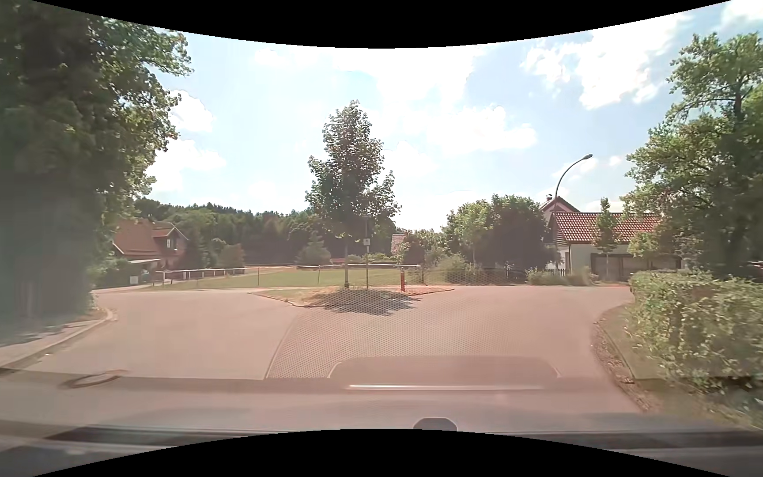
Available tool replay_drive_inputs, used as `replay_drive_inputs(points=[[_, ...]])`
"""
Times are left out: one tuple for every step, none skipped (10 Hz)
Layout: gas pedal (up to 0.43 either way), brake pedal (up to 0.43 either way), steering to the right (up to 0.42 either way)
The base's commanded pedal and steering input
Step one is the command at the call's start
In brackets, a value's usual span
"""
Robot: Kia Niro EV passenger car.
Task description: Follow the waypoints while adhering to traffic rules and regulations
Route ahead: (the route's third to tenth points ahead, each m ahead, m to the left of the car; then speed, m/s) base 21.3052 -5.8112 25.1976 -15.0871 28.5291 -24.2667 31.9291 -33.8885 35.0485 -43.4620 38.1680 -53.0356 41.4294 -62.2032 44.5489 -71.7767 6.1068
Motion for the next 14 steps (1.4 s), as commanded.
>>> replay_drive_inputs(points=[[0.000, 0.000, 0.122], [0.000, 0.000, 0.132], [0.000, 0.000, 0.139], [0.000, 0.000, 0.143], [0.000, 0.104, 0.151], [0.000, 0.159, 0.159], [0.000, 0.177, 0.160], [0.000, 0.177, 0.152], [0.000, 0.177, 0.145], [0.000, 0.177, 0.144], [0.000, 0.171, 0.144], [0.000, 0.171, 0.150], [0.000, 0.171, 0.160], [0.000, 0.171, 0.164]])
